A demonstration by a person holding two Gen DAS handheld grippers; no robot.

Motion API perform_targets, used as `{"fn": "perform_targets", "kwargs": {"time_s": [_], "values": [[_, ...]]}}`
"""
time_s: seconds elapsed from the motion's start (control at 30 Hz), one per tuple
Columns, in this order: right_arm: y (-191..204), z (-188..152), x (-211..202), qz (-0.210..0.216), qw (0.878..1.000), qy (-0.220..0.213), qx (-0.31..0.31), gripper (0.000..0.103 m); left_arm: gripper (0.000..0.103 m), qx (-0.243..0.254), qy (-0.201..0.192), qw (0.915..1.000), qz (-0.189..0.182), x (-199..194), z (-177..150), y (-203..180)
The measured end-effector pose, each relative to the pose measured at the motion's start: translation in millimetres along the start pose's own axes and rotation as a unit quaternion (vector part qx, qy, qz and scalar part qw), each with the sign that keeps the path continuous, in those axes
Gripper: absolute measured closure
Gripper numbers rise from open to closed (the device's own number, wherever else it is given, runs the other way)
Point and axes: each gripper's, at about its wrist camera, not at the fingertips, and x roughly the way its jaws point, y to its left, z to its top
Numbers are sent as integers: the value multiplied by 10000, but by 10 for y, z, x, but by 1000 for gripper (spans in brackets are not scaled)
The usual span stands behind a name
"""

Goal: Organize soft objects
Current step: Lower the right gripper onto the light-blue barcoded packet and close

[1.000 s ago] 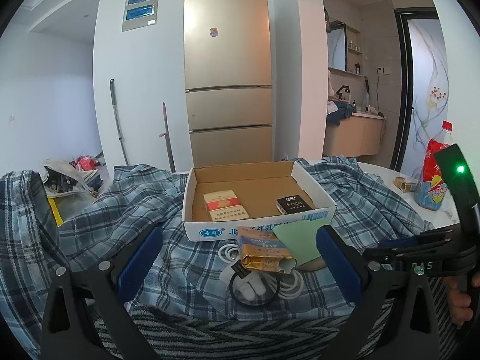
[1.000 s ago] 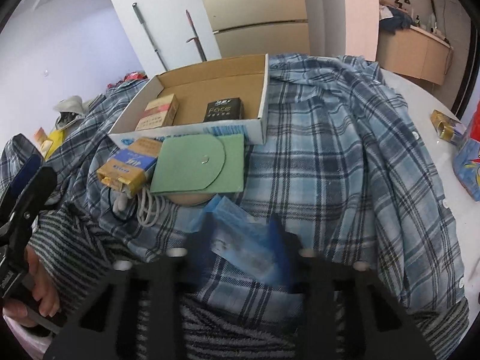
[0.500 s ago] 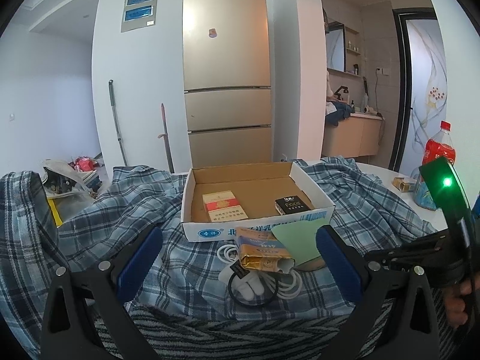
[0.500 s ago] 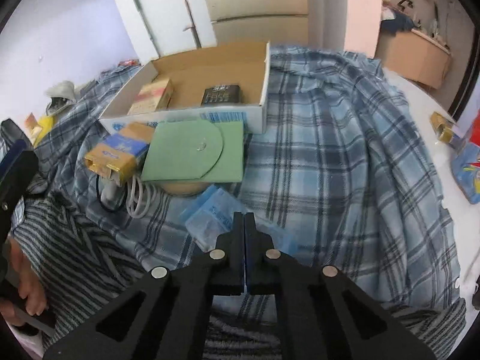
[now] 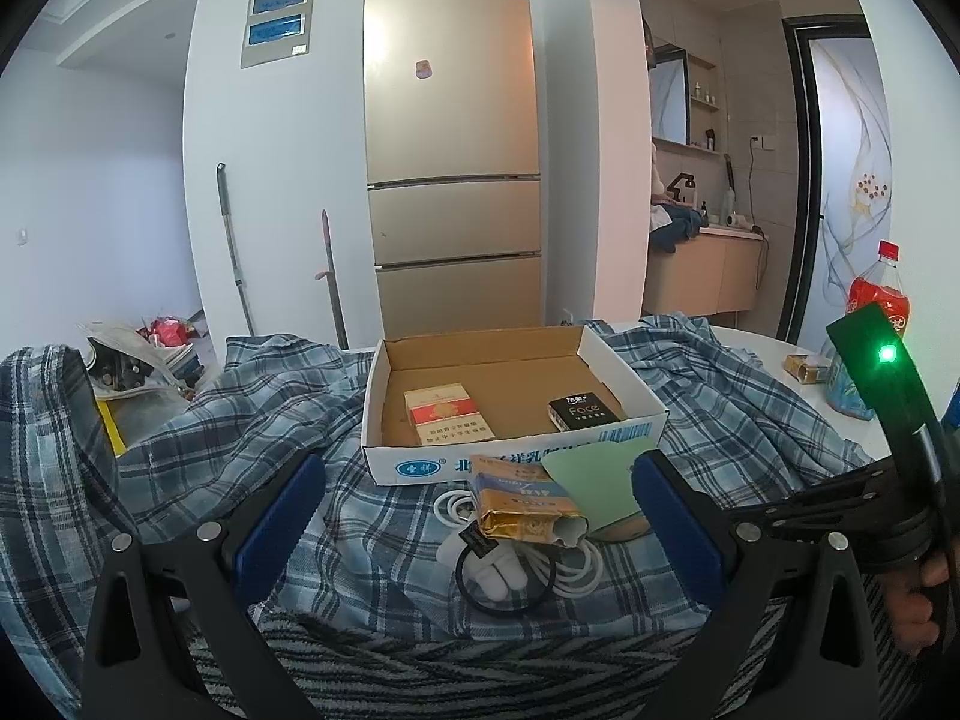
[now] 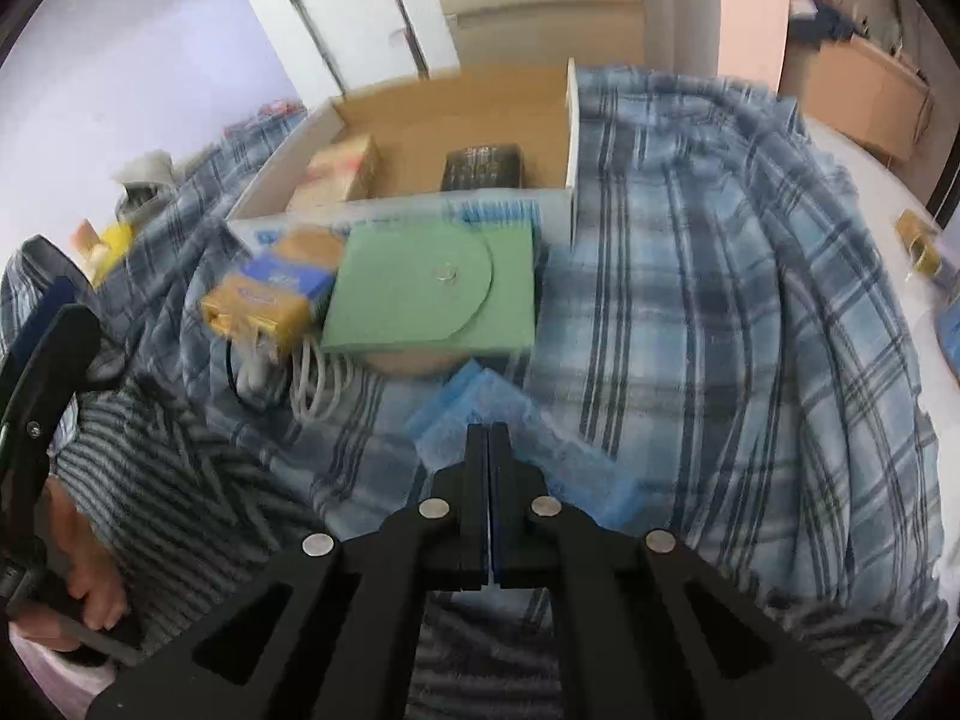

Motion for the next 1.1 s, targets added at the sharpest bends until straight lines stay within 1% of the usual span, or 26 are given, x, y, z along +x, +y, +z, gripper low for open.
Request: {"fn": "perform_targets", "kwargs": {"time_s": [0.03,0.07,0.1,0.13,0.17,0.2,0.23,0.27,0.3,0.37,0.47,0.5,0.53,0.57,0.6,0.63,0.67,0.73,0.83,0.9,0.97,1.0,1.03,1.1], "values": [[-13,15,-43,107,9999,16,73,103,0,1,5,10000,0,0,0,-1],[-30,19,-102,178,9998,-100,92,103,0,2,8,10000,1,0,-1,0],[-21,27,-195,110,9995,-290,53,102,0,-1,4,10000,0,-1,-1,1],[-22,34,-257,-7,9993,-380,-4,101,0,-4,0,10000,-2,-3,-1,0],[-18,49,-309,-108,9990,-420,-87,92,0,-5,-1,10000,-2,-2,0,-2],[-22,65,-347,-134,9989,-396,-188,81,0,0,4,10000,0,0,0,-2],[-22,64,-360,-102,9989,-378,-253,45,0,4,10,10000,-1,-4,-1,-10],[-38,55,-378,-35,9986,-409,-328,23,0,3,6,10000,-1,-3,-1,-2],[-48,41,-404,-67,9981,-478,-395,23,0,-2,-2,10000,-1,-2,-1,-1],[-87,24,-392,-246,9976,-388,-522,24,0,0,1,10000,0,2,-1,-3],[-161,34,-307,15,9967,-199,-793,27,0,6,17,10000,-4,2,-1,-3],[-149,28,-273,193,9941,-102,-1064,27,0,7,22,10000,-5,1,2,-2],[-90,18,-193,268,9894,-6,-1424,27,0,4,25,10000,-5,-2,3,0],[-32,2,-143,216,9826,123,-1840,27,0,-2,32,10000,-6,-3,6,3],[-6,-18,-103,145,9773,211,-2102,27,0,-7,42,10000,-7,-4,7,3],[16,-30,-74,133,9727,317,-2295,28,0,-12,56,10000,-11,-6,8,2],[33,-38,-57,213,9693,415,-2412,29,0,-18,64,10000,-15,3,10,11],[64,-50,-27,336,9638,583,-2581,30,0,-21,70,10000,-21,13,14,14],[88,-55,52,156,9592,697,-2735,31,0,12,90,10000,-27,29,11,7],[78,-32,114,102,9595,759,-2713,37,0,36,77,10000,-27,25,6,-3],[61,-20,162,95,9613,814,-2629,50,0,49,62,10000,-27,19,4,-9],[59,-16,164,124,9619,795,-2611,50,0,45,68,10000,-27,20,4,-9],[66,-17,155,131,9617,766,-2629,54,0,41,72,10000,-27,20,3,-10],[84,-21,143,63,9609,721,-2673,56,0,34,79,10000,-30,18,0,-13]]}}
